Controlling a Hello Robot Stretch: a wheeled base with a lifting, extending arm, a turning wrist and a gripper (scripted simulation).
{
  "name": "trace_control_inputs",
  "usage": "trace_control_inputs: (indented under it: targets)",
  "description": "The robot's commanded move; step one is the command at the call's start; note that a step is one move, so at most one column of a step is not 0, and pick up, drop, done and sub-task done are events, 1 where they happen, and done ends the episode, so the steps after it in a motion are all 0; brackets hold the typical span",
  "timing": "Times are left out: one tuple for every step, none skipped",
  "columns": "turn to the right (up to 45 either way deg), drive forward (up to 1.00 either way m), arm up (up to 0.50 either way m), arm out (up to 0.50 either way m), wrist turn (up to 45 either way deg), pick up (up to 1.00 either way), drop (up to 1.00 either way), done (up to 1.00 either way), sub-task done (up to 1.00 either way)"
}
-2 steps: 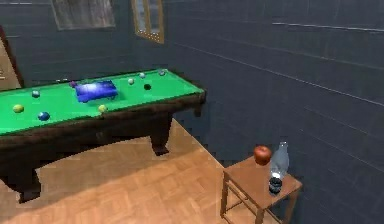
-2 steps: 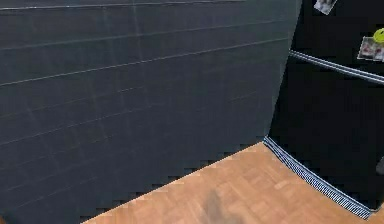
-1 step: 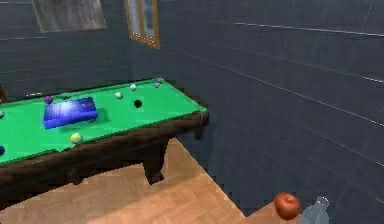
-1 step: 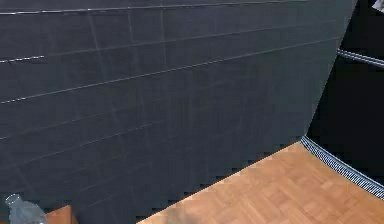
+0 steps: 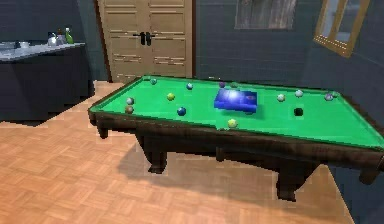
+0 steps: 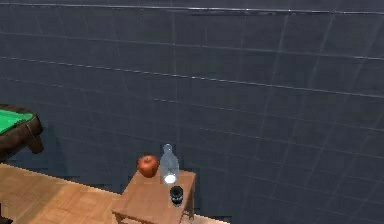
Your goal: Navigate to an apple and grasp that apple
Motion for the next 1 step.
trace_control_inputs:
  targets:
    - [-12.0, 0.0, 0.0, 0.0, 0.0, 0.0, 0.0, 0.0, 0.0]
